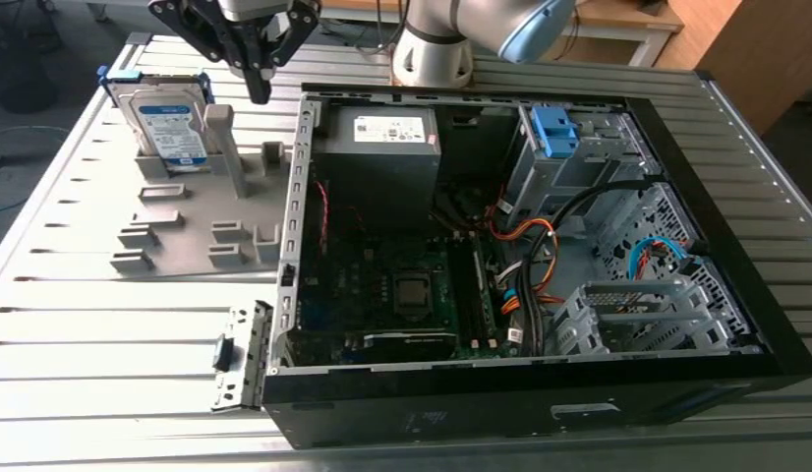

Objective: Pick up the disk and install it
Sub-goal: 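Reach for the disk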

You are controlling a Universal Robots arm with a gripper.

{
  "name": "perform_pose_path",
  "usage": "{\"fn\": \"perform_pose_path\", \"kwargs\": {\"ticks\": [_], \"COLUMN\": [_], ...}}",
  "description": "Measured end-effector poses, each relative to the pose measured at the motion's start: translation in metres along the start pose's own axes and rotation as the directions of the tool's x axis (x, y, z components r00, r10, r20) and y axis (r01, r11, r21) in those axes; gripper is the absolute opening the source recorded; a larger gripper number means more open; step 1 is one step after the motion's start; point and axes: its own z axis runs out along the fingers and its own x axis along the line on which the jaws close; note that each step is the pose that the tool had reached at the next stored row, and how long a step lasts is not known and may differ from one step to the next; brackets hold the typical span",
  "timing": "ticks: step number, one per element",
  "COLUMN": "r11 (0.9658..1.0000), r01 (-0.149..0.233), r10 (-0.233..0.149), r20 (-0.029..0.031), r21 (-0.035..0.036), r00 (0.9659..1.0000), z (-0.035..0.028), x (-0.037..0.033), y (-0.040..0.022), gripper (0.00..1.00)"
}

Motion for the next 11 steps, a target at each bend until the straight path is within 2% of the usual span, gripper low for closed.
{"fn": "perform_pose_path", "kwargs": {"ticks": [11], "r11": [1.0], "r01": [0.0], "r10": [0.0], "r20": [-0.0001], "r21": [0.0001], "r00": [1.0], "z": [0.0], "x": [0.0099], "y": [-0.0008], "gripper": [0.11]}}
